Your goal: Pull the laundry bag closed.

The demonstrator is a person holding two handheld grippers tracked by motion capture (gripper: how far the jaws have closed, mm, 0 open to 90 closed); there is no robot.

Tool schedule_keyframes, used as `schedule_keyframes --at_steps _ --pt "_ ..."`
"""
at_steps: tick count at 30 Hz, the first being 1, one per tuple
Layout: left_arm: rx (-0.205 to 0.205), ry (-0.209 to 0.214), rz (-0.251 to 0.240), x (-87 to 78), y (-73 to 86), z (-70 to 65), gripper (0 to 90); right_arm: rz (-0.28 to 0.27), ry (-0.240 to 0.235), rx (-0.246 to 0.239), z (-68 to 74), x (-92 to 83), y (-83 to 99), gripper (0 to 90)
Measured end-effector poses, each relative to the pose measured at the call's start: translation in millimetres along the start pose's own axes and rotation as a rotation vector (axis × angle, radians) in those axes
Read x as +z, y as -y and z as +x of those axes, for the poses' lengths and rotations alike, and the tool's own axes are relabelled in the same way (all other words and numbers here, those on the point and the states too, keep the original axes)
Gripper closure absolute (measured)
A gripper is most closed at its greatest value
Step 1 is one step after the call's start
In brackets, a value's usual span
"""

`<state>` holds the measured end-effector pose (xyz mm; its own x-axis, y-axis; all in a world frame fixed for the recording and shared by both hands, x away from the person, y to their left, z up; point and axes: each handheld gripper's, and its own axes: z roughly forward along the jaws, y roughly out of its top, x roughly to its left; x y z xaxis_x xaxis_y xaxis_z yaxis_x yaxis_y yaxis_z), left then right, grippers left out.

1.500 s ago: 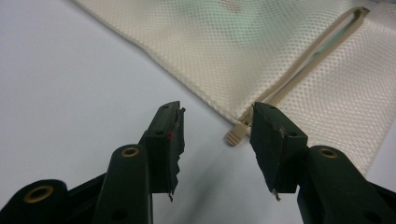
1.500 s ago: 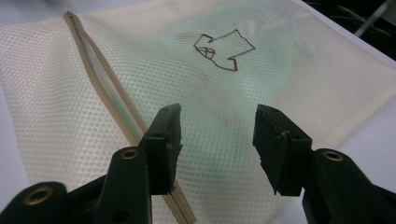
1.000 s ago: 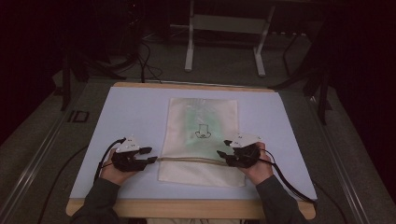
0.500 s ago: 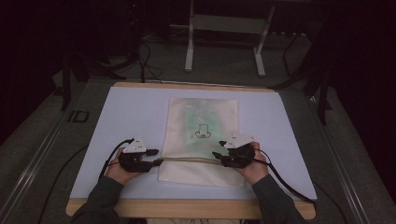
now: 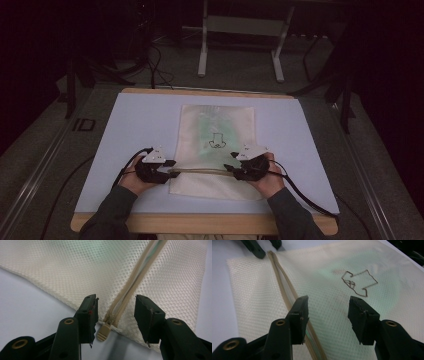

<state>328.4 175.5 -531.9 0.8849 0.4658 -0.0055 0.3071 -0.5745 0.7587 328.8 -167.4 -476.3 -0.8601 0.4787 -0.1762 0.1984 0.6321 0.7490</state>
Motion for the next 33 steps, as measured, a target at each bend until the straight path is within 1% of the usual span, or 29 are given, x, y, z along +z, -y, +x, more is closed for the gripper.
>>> schedule_keyframes --at_steps 3,4,5,6,9,12,15,18,22,23,24,25,26,28,31,33 --pt "-0.002 0.001 0.010 1.7 0.9 -0.3 51.4 -0.010 -0.014 -0.019 3.2 2.9 -5.3 50.3" --pt "-0.002 0.002 0.011 1.6 1.1 -0.4 51.3 -0.007 -0.020 -0.015 3.9 3.7 -6.7 50.1" --pt "-0.002 0.004 0.013 1.6 1.3 -0.3 51.2 -0.007 -0.019 -0.025 4.3 5.0 -7.9 50.1" --pt "-0.003 0.003 0.017 1.7 1.4 -0.5 51.2 -0.005 -0.022 -0.025 5.2 5.6 -9.1 50.1" --pt "0.009 -0.007 0.038 3.0 1.6 -2.5 51.1 -0.004 -0.028 -0.035 7.4 7.6 -12.3 49.9" --pt "0.020 -0.018 0.056 4.5 1.8 -6.3 50.7 -0.014 -0.036 -0.033 8.2 8.3 -14.2 50.0" --pt "0.017 -0.022 0.057 4.6 1.9 -7.8 50.7 -0.011 -0.036 -0.027 7.9 8.4 -13.6 49.9" --pt "0.004 -0.015 0.057 4.5 2.2 -9.5 50.9 -0.016 -0.039 -0.031 8.8 8.0 -14.0 50.0" --pt "0.010 -0.002 0.062 4.8 1.3 -16.5 50.9 -0.021 -0.042 -0.028 8.5 7.2 -14.6 49.9" --pt "0.010 -0.002 0.062 4.8 1.3 -16.5 51.0 -0.021 -0.042 -0.028 8.5 7.2 -14.6 49.9" --pt "0.023 0.009 0.067 5.8 -0.2 -22.4 51.0 -0.023 -0.045 -0.028 8.5 6.8 -15.0 50.0" --pt "0.030 0.011 0.069 6.3 -1.0 -24.7 50.9 -0.029 -0.050 -0.021 9.0 6.3 -16.5 49.9" --pt "0.033 0.013 0.068 6.8 -1.5 -26.4 51.0 -0.026 -0.046 -0.028 10.2 6.4 -18.4 49.9" --pt "0.037 0.010 0.072 6.8 -2.0 -27.4 51.0 -0.030 -0.053 -0.041 13.7 7.1 -23.9 49.9" --pt "0.029 0.012 0.069 5.2 -1.1 -25.5 51.1 -0.031 -0.065 -0.065 18.8 11.5 -33.0 50.3" --pt "0.022 0.014 0.068 3.8 -0.5 -24.6 50.8 -0.038 -0.092 -0.070 20.9 15.3 -38.1 53.2"
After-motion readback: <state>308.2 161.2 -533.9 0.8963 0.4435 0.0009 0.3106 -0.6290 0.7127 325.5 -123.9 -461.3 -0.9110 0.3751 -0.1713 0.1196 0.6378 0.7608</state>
